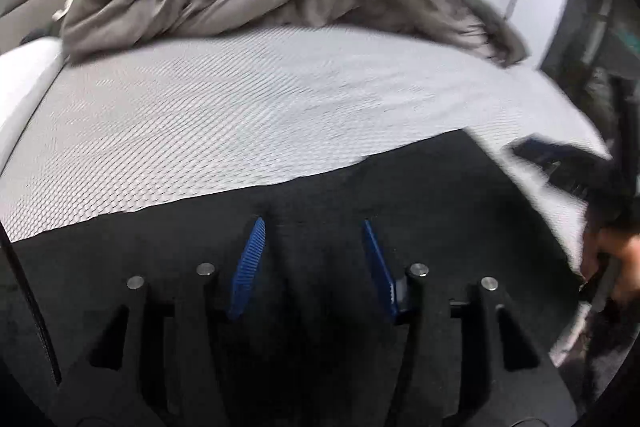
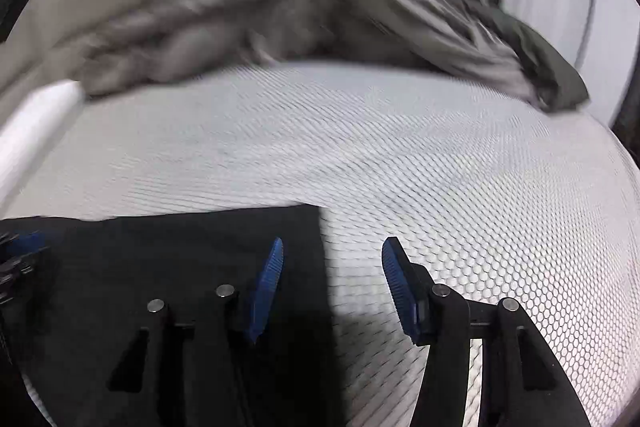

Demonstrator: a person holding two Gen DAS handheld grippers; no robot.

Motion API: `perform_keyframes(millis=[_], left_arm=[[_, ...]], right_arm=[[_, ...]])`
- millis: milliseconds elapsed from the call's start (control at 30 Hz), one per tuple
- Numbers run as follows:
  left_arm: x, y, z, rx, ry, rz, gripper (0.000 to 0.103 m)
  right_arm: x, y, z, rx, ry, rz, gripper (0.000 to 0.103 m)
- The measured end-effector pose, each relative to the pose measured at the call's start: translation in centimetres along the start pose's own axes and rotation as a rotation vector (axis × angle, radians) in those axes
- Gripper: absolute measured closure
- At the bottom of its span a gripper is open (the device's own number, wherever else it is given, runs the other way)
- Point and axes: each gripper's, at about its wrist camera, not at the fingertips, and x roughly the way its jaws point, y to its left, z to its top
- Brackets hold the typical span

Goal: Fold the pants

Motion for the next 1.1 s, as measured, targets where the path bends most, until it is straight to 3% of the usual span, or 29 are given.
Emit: perform_keyframes(millis=[67, 133, 200, 267, 367, 433, 500, 567, 633, 700, 733, 833, 900, 967, 1067, 1100], left_arm=[[0.3, -2.3, -0.8, 0.058, 0.028, -0.055, 0.05], [1.7, -4.1, -2.1, 0.117, 0.095, -0.077, 0.049], [3.2, -4.6, -3.6, 0.178, 0.138, -0.01, 0.049], [2.3, -4.2, -4.5, 0.203, 0.115, -0.017, 0.048], [0.1, -2.3, -4.9, 0.08, 0.117, -0.04, 0.042], [-1.4, -2.7, -5.6, 0.087, 0.099, -0.021, 0.044], [-3.5, -4.6, -5.9, 0.127, 0.055, -0.078, 0.044], [-4.2, -7.1, -6.2, 0.191, 0.03, -0.115, 0.043], [-2.9, -8.8, -6.3, 0.243, 0.055, -0.118, 0.043], [-0.4, -9.6, -6.9, 0.261, 0.132, -0.071, 0.043], [0.7, -9.2, -6.9, 0.254, 0.163, -0.051, 0.043], [0.3, -8.0, -7.4, 0.261, 0.168, -0.081, 0.043], [-0.6, -6.9, -7.8, 0.282, 0.178, -0.104, 0.043], [-2.0, -5.7, -8.0, 0.277, 0.168, -0.076, 0.042], [-4.2, -3.2, -7.8, 0.161, 0.102, -0.065, 0.042], [-4.6, -2.3, -7.1, 0.102, 0.077, -0.064, 0.042]], right_arm=[[0.3, 2.9, -1.3, -0.045, 0.052, 0.142, 0.046], [1.7, 4.8, -2.7, -0.08, 0.12, 0.211, 0.046], [2.8, 6.1, -3.9, -0.146, 0.143, 0.164, 0.047], [2.9, 5.0, -4.8, -0.175, 0.154, 0.112, 0.047], [1.9, -0.3, -5.4, -0.116, 0.148, -0.043, 0.046], [0.9, -3.4, -5.6, -0.028, 0.131, -0.117, 0.043], [-0.7, -4.8, -6.1, 0.053, 0.116, -0.075, 0.044], [-2.6, -2.9, -6.1, 0.019, 0.068, 0.014, 0.044], [-2.7, 0.7, -6.4, -0.062, 0.059, 0.11, 0.044], [-2.1, 3.8, -7.3, -0.139, 0.12, 0.195, 0.044], [-1.6, 4.9, -7.9, -0.157, 0.148, 0.205, 0.044], [-0.4, 4.5, -8.7, -0.227, 0.174, 0.087, 0.042], [-0.8, 0.8, -8.6, -0.178, 0.185, 0.047, 0.041], [-1.1, -2.8, -8.8, -0.095, 0.187, 0.005, 0.03], [-2.3, -9.2, -9.6, 0.194, 0.155, 0.268, 0.032], [-2.3, -10.3, -9.8, 0.26, 0.145, 0.319, 0.034]])
